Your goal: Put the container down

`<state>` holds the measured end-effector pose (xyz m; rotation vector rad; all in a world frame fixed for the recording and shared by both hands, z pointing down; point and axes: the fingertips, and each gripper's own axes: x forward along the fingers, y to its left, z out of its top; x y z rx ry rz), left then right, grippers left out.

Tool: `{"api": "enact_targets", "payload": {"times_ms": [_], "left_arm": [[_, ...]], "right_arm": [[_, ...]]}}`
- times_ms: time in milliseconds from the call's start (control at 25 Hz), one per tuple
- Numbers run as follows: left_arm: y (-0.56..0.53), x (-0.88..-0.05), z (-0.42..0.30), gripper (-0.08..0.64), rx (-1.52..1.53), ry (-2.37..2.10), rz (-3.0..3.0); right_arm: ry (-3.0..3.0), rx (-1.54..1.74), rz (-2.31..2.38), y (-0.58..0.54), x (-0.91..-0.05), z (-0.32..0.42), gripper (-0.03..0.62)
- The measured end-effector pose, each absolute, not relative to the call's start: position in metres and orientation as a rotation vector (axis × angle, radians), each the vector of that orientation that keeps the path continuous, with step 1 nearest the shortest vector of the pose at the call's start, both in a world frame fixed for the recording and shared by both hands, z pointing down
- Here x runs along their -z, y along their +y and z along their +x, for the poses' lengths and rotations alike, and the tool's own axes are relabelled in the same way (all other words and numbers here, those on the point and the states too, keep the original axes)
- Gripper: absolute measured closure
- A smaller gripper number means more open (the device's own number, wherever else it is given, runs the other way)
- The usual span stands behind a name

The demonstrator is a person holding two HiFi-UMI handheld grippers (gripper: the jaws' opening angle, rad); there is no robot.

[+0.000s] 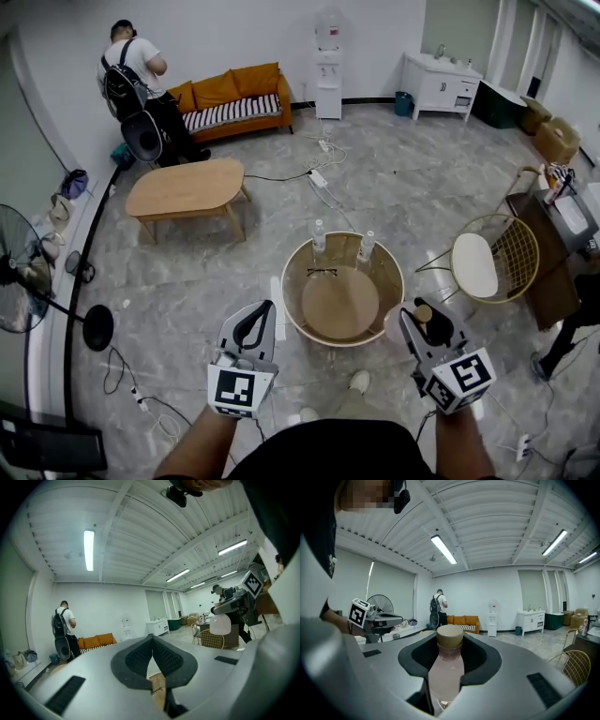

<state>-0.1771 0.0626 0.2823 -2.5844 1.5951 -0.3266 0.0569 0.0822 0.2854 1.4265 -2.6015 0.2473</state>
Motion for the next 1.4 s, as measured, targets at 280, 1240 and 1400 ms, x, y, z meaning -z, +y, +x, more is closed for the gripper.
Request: {"api": "enact_targets", "payload": {"times_ms": [280, 1240, 1400], "left_arm": [[0.052, -0.295, -0.162, 0.545, 0.328, 1.585, -2.609], [-0.002, -0.306, -0.166, 0.545, 0.35, 1.651, -2.598], [-0.014, -0.31, -0.161, 0.545, 0.339, 1.644, -2.584]], "right_arm": [[-2.587, -0.263, 1.429, 0.073, -0.297, 0.067, 0.451], [-2.599, -0.272, 1.375, 0.012, -0.297, 0.066, 0.451], [-2.607, -0.286, 1.362, 0.0, -0.306, 0.069, 0.451]]}}
